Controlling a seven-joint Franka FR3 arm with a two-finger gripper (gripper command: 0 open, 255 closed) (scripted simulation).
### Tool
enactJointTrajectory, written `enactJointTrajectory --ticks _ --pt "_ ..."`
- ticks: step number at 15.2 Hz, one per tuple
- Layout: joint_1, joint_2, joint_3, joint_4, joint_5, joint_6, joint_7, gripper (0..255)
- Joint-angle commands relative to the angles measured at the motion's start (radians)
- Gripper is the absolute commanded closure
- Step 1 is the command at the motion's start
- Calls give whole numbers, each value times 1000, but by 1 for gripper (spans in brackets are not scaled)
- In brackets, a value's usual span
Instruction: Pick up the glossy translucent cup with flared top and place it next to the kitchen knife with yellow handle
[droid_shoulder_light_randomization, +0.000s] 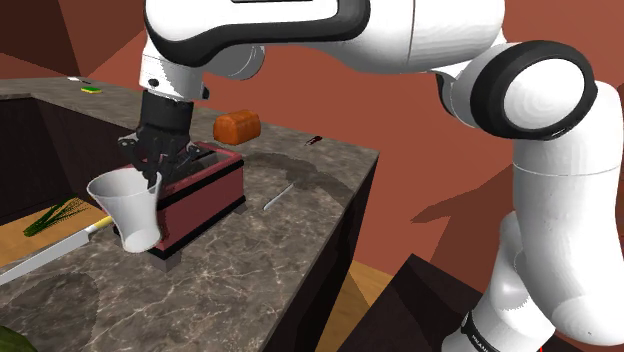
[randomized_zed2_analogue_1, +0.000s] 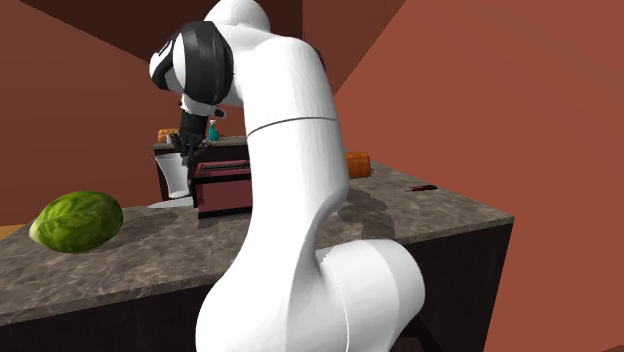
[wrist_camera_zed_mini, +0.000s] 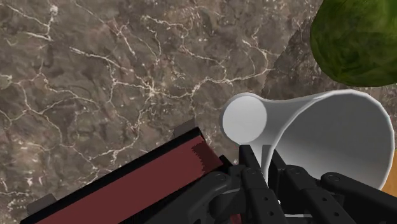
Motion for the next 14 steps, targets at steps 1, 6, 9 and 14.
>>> enactJointTrajectory --ticks 1,6,9,14 --pt "31 48 8 60 -15 -3 40 255" --pt "116 218 17 296 -58 -49 137 255" --pt "134 255 17 324 -64 -37 150 255" --pt "130 246 17 241 -59 35 136 255"
